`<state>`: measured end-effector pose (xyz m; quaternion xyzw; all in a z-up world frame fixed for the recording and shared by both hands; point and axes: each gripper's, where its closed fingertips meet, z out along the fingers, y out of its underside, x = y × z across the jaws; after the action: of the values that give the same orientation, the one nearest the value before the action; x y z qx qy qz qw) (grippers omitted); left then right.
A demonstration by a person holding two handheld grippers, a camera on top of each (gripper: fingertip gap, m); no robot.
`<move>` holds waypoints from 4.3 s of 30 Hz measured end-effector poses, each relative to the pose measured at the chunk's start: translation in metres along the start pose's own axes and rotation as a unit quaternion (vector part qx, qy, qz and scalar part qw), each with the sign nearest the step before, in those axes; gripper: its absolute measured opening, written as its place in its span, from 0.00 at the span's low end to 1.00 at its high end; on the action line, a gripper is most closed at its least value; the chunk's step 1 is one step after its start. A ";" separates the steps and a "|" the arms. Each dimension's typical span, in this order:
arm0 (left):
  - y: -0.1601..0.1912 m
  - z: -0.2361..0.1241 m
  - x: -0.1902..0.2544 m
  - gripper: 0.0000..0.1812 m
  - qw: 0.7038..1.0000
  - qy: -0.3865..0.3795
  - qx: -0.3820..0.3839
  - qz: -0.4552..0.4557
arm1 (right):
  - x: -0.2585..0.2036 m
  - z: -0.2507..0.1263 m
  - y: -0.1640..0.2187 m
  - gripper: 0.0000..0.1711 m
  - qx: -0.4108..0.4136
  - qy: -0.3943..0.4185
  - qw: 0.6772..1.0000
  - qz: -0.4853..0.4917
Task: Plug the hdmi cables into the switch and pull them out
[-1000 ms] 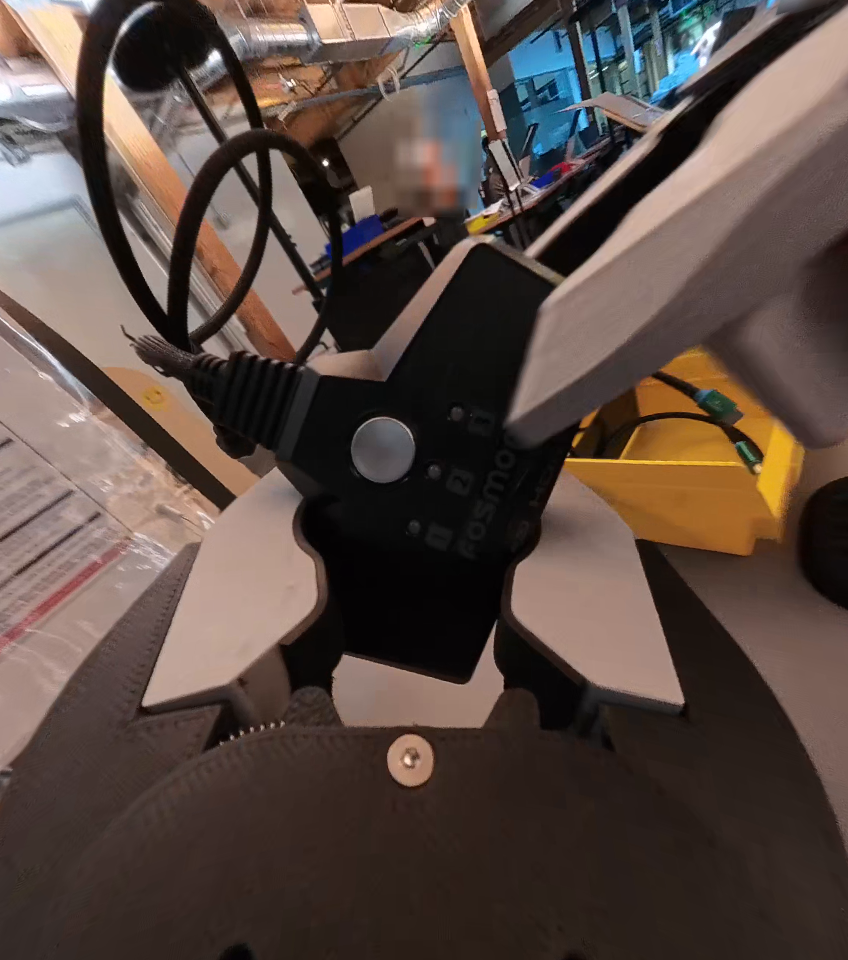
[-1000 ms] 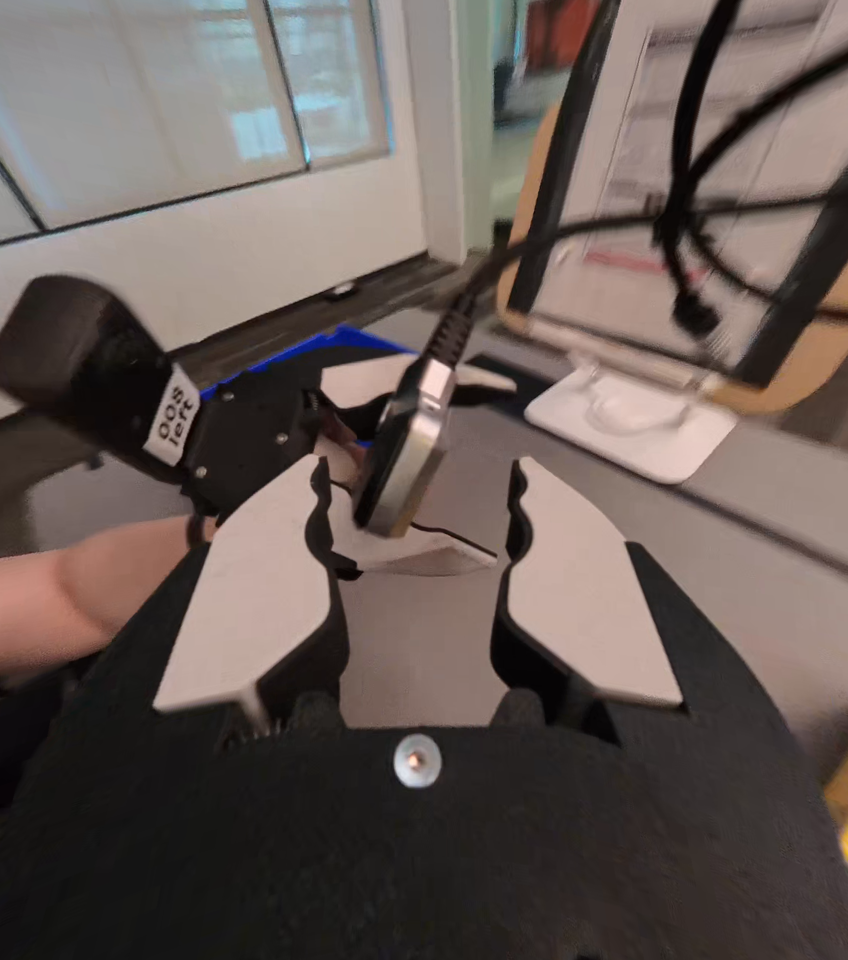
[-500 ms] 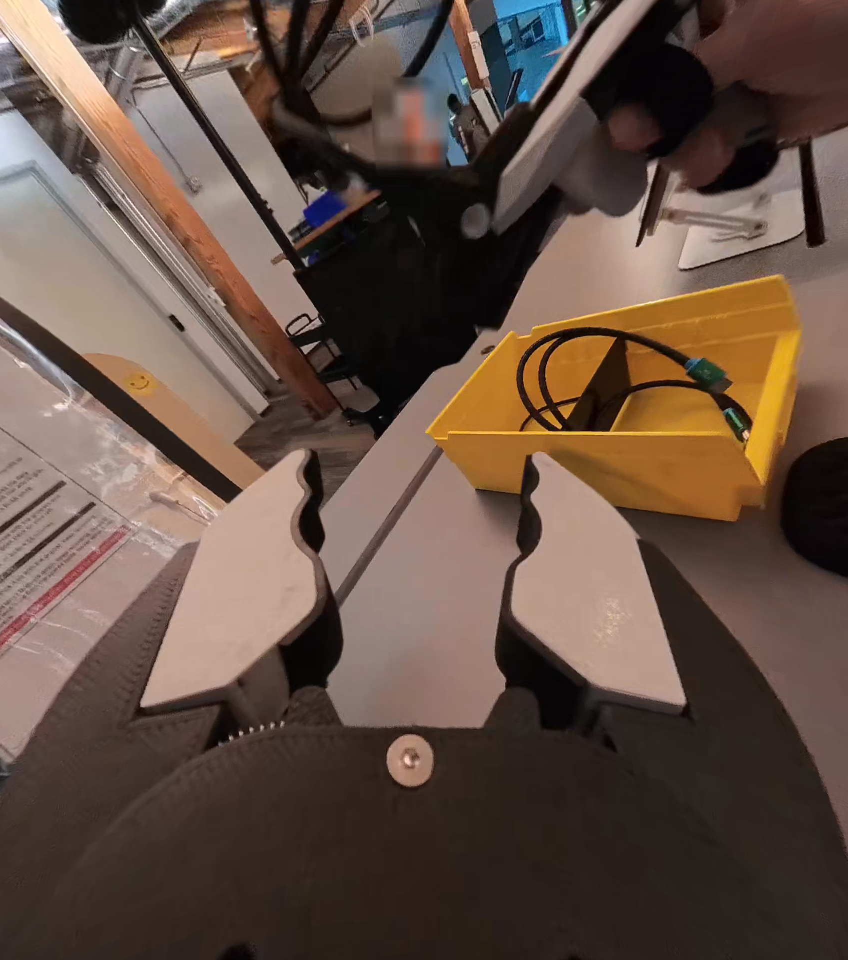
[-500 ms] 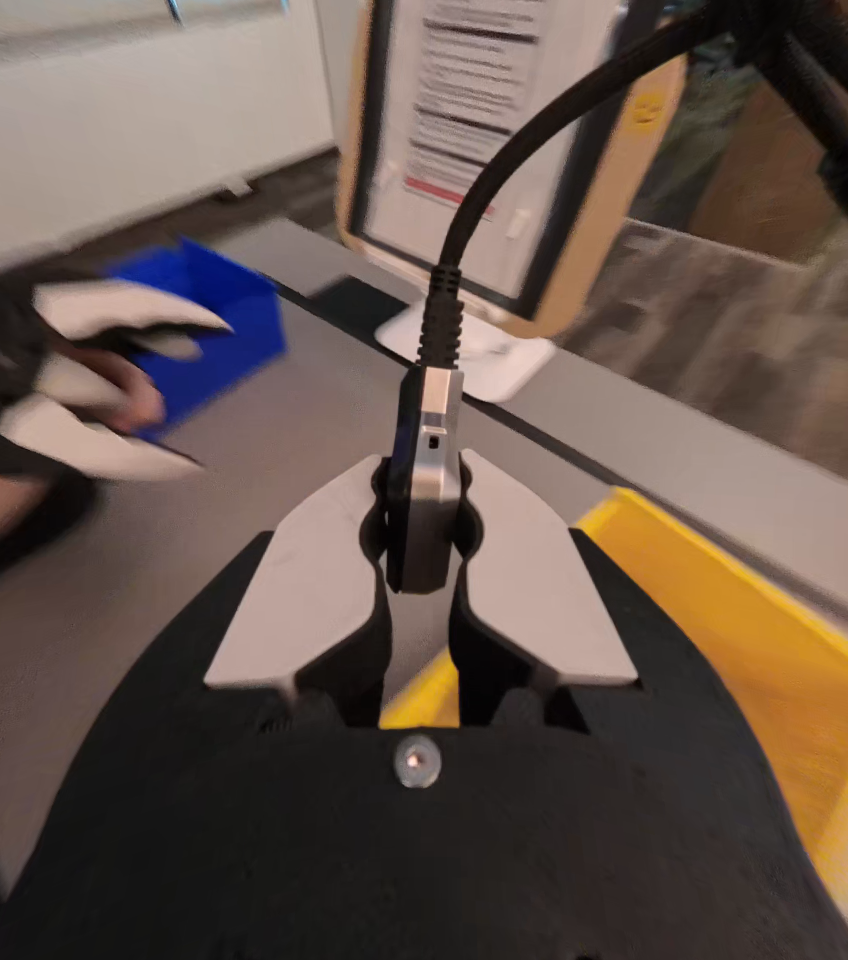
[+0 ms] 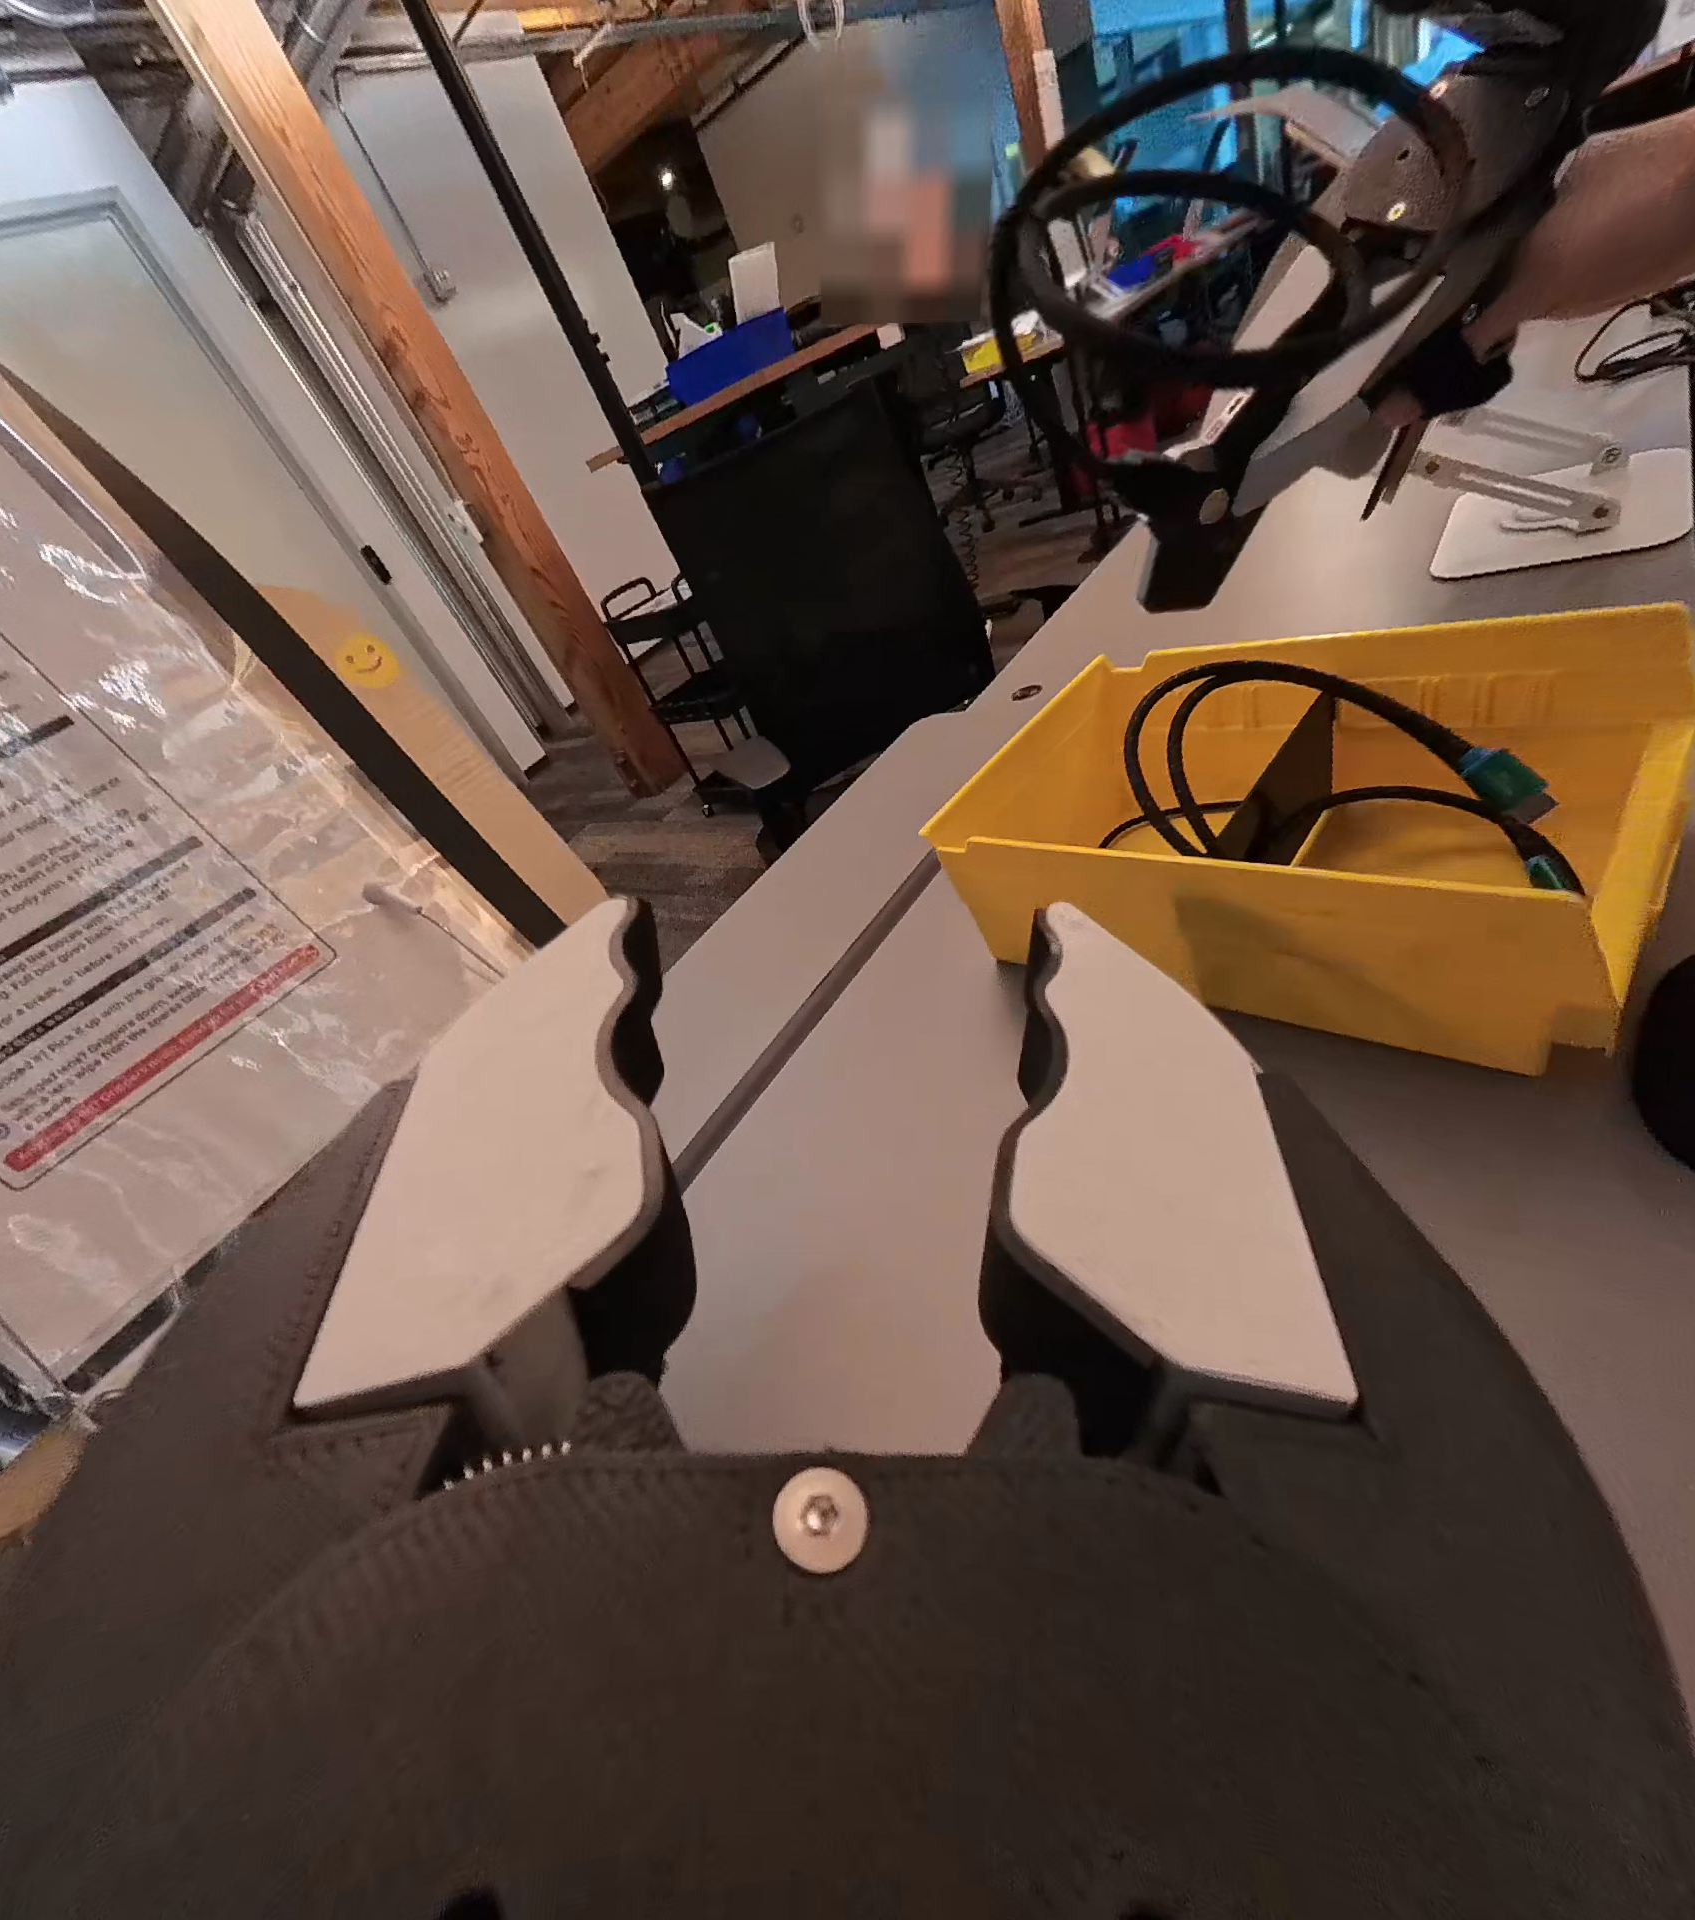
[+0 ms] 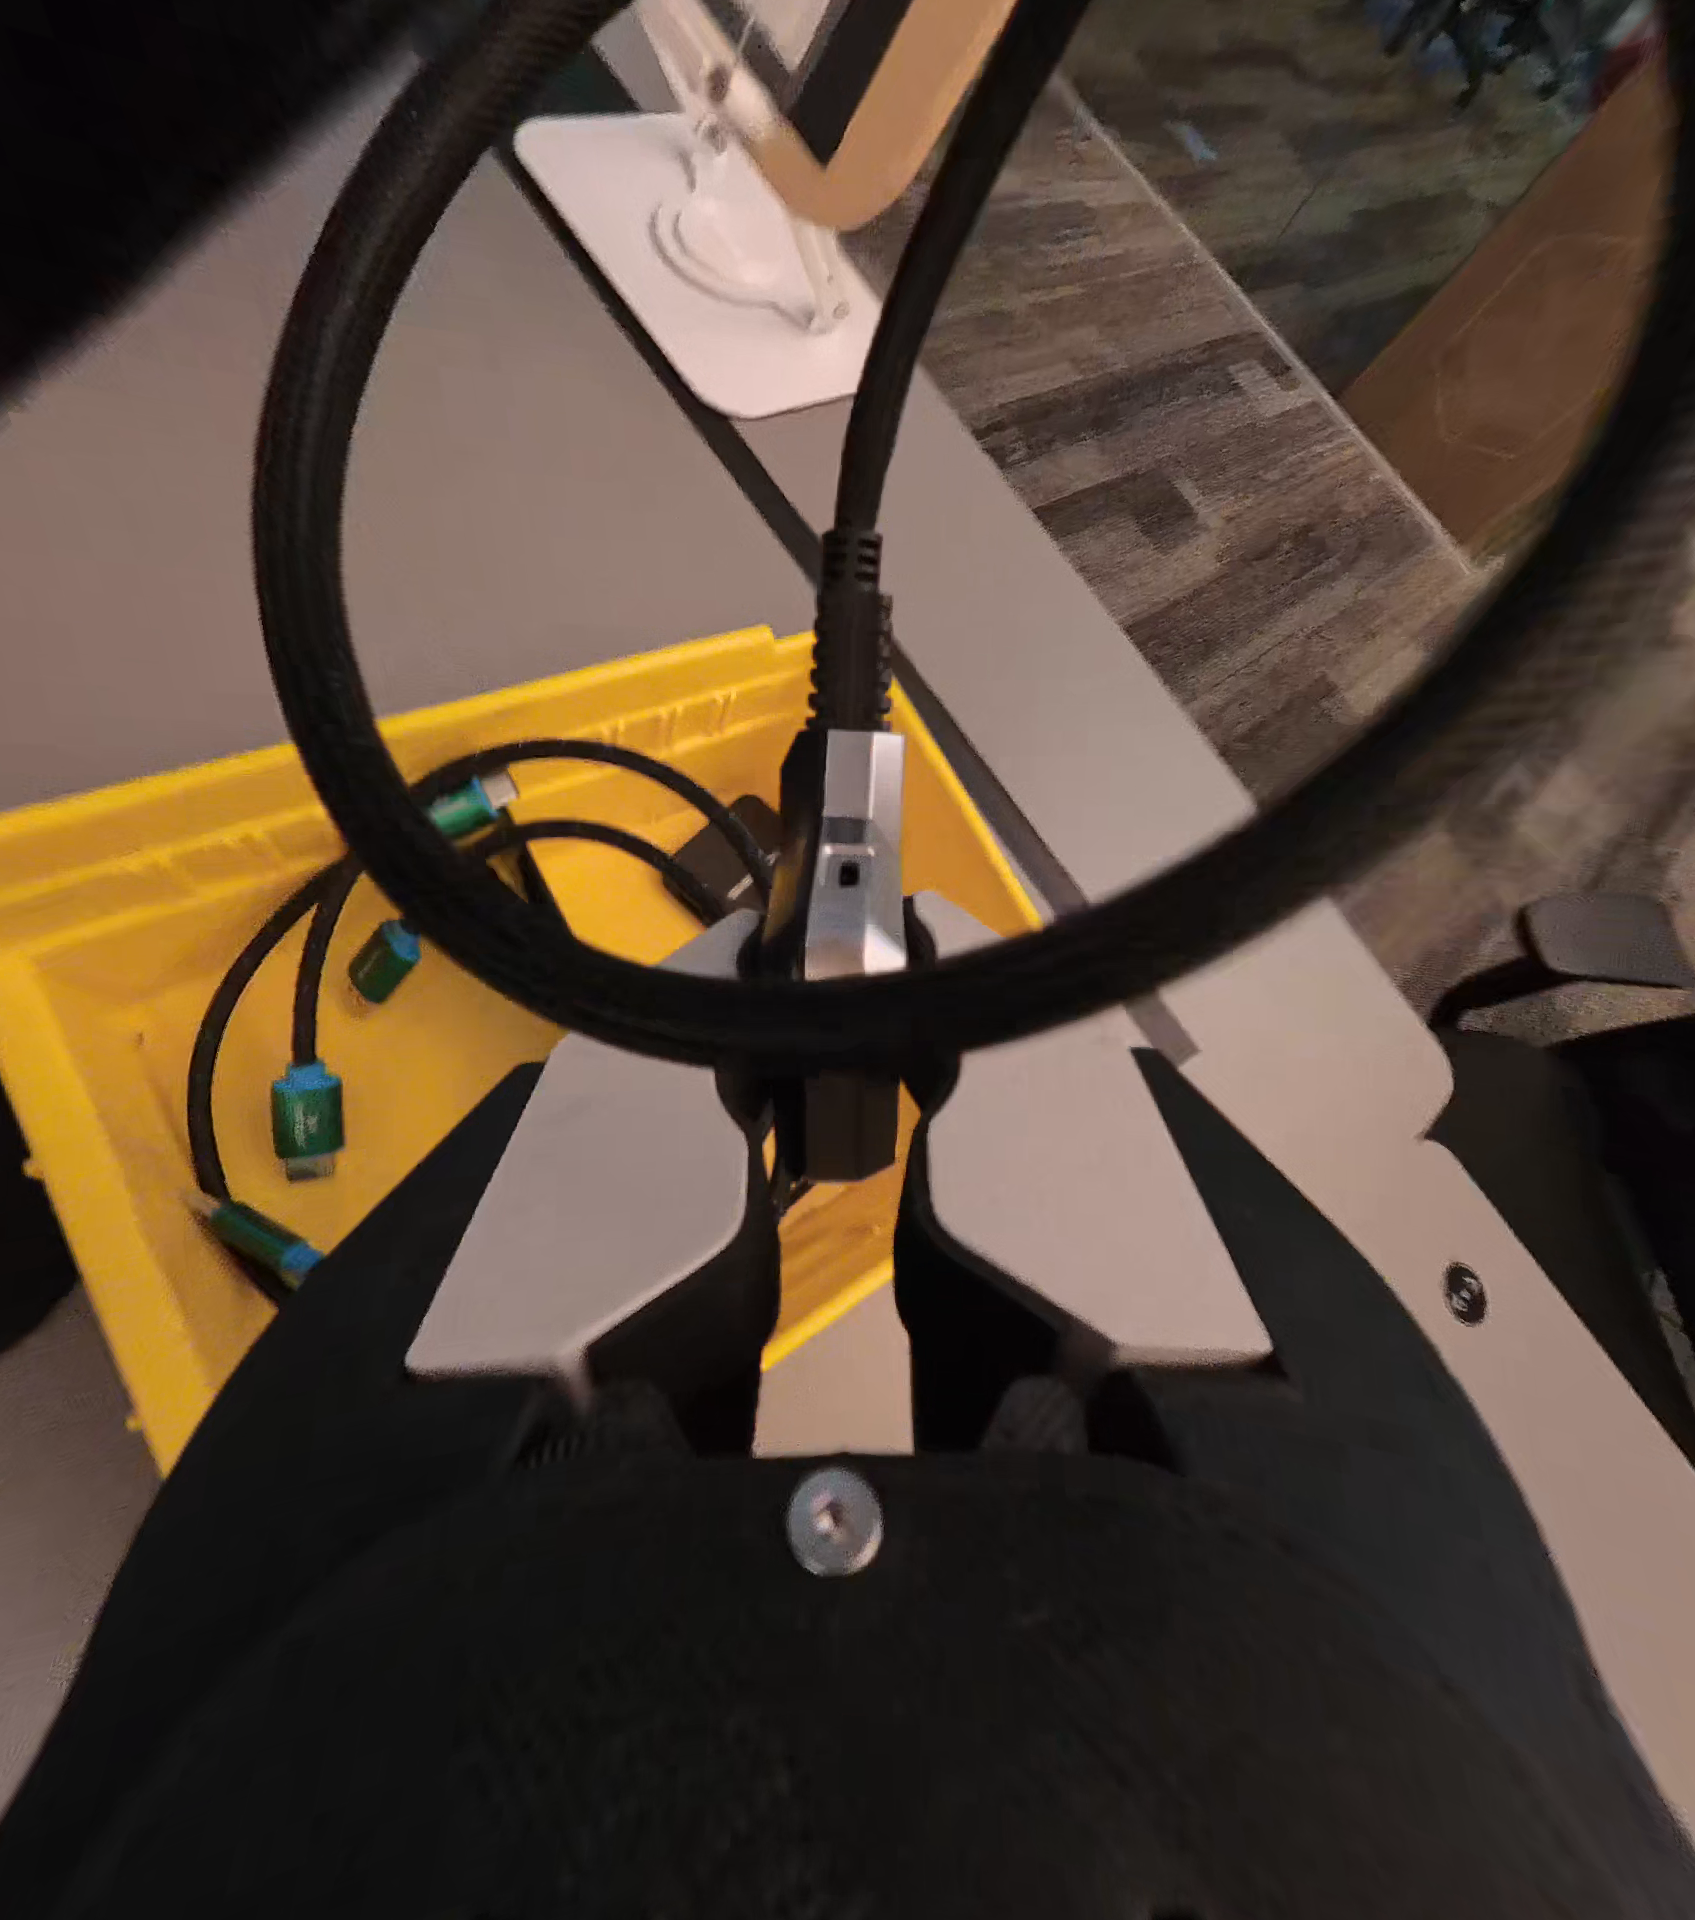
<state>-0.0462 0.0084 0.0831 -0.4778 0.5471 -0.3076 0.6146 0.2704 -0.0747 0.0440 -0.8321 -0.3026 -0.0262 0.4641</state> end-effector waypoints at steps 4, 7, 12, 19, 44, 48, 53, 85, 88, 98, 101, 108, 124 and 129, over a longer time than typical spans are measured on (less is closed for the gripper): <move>0.014 0.007 -0.002 0.37 1.000 -0.003 -0.021 0.002 | 0.010 0.018 0.033 0.13 -0.046 -0.029 0.998 -0.030; 0.023 0.013 0.000 0.37 0.999 -0.001 -0.036 0.003 | 0.019 0.031 0.052 0.13 -0.072 -0.041 0.995 -0.053; 0.034 0.021 0.009 0.37 0.998 0.002 -0.056 0.020 | 0.026 0.052 0.067 0.13 -0.089 -0.074 0.993 -0.039; 0.039 0.026 0.021 0.37 0.997 0.008 -0.064 0.043 | 0.052 0.064 0.057 0.13 -0.046 -0.019 0.997 -0.053; 0.046 0.032 0.025 0.36 0.997 0.015 -0.072 0.038 | 0.037 0.076 0.064 0.13 -0.072 -0.113 0.989 -0.058; 0.050 0.034 0.026 0.36 0.996 0.017 -0.078 0.041 | 0.021 0.093 0.078 0.13 -0.104 -0.150 0.982 -0.051; 0.049 0.034 0.028 0.37 0.996 0.021 -0.079 0.040 | 0.003 0.100 0.101 0.13 -0.173 -0.189 0.967 -0.009; 0.149 -0.366 -0.175 0.54 0.827 -0.248 -0.397 -0.312 | -0.031 -0.027 0.099 0.38 -0.122 0.168 0.901 0.380; 0.178 -0.404 -0.187 0.54 0.804 -0.295 -0.417 -0.304 | -0.042 -0.010 0.126 0.38 -0.160 0.125 0.888 0.412; 0.241 -0.419 -0.176 0.50 0.757 -0.272 -0.411 -0.428 | -0.082 0.012 0.178 0.12 -0.254 0.020 0.842 0.476; 0.249 -0.402 -0.156 0.46 0.754 -0.225 -0.404 -0.467 | -0.084 0.018 0.181 0.13 -0.269 0.010 0.840 0.471; 0.281 -0.386 -0.130 0.22 0.731 -0.188 -0.476 -0.451 | -0.086 0.020 0.179 0.13 -0.281 0.002 0.847 0.450; 0.272 -0.321 -0.092 0.14 0.768 -0.111 -0.558 -0.293 | -0.108 0.050 0.146 0.14 -0.361 -0.049 0.854 0.372; 0.264 -0.286 -0.075 0.17 0.781 -0.090 -0.557 -0.269 | -0.116 0.068 0.129 0.14 -0.368 -0.067 0.858 0.353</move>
<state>-0.3769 0.0975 -0.1163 -0.8902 0.4145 -0.0583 0.1800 0.2281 -0.1271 -0.1300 -0.9929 0.0127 0.0859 0.0808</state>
